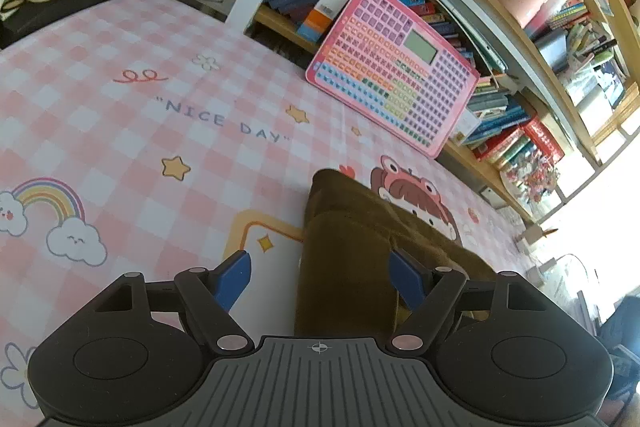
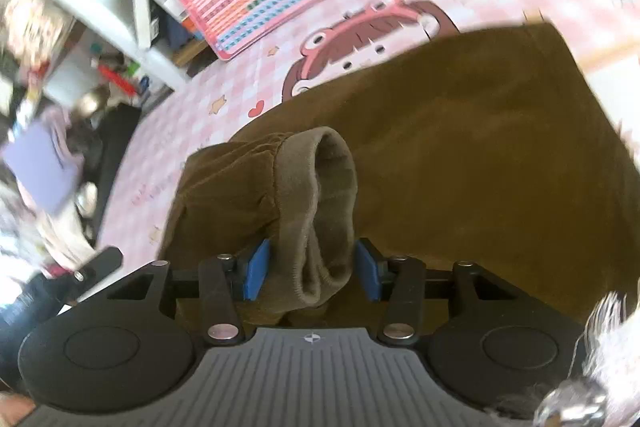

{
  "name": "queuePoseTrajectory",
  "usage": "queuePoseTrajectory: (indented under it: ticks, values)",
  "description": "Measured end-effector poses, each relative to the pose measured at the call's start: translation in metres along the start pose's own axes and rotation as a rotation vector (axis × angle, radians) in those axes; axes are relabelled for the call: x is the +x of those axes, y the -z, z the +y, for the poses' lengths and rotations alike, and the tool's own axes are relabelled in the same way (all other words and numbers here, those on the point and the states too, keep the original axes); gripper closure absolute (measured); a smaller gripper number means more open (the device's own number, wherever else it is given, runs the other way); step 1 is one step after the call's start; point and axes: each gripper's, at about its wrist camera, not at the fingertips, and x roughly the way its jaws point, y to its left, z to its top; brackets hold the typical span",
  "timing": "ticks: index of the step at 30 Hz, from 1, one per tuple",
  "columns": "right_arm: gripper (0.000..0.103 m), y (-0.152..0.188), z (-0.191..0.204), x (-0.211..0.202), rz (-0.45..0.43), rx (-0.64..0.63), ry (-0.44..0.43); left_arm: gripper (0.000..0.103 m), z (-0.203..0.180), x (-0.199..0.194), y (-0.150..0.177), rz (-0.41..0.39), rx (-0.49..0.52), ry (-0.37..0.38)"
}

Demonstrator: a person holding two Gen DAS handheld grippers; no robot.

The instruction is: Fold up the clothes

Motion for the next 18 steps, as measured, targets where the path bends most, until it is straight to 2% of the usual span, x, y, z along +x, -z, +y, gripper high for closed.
queuePoseTrajectory:
  ticks: [1, 2, 4, 7, 9, 11, 13, 15, 16, 18]
  values:
    - [0.069, 0.000, 0.003, 0.003, -0.004, -0.039, 0.017, 0.025, 0.002, 0.000, 0.000, 0.004, -0.002, 0.000]
    - [0.079, -0.001, 0.005, 0.002, -0.013, -0.060, 0.015, 0.025, 0.004, 0.001, 0.000, 0.007, -0.004, 0.000]
    - [0.087, -0.002, 0.008, -0.002, -0.035, -0.089, 0.001, 0.025, 0.007, 0.001, 0.001, 0.014, -0.008, -0.001]
    - [0.090, -0.005, 0.013, -0.008, -0.068, -0.133, -0.019, 0.025, 0.012, 0.003, 0.000, 0.022, -0.013, -0.003]
    - [0.089, -0.004, 0.008, 0.004, -0.041, -0.122, 0.031, 0.025, 0.013, 0.005, -0.001, 0.026, -0.017, -0.003]
    - [0.084, -0.002, 0.000, 0.016, -0.024, -0.102, 0.068, 0.025, 0.012, 0.006, -0.002, 0.028, -0.016, 0.001]
    - [0.082, -0.002, -0.004, 0.016, -0.028, -0.071, 0.054, 0.025, 0.008, 0.007, -0.003, 0.027, -0.006, 0.012]
    - [0.074, -0.004, -0.004, 0.010, -0.030, -0.064, 0.053, 0.025, 0.002, 0.006, -0.004, 0.026, 0.011, 0.024]
    - [0.065, -0.004, -0.003, 0.006, -0.035, -0.067, 0.061, 0.025, -0.002, 0.007, -0.004, 0.027, 0.022, 0.027]
    - [0.060, -0.001, 0.000, -0.005, -0.048, -0.077, 0.070, 0.025, -0.009, 0.007, -0.003, 0.029, 0.044, 0.034]
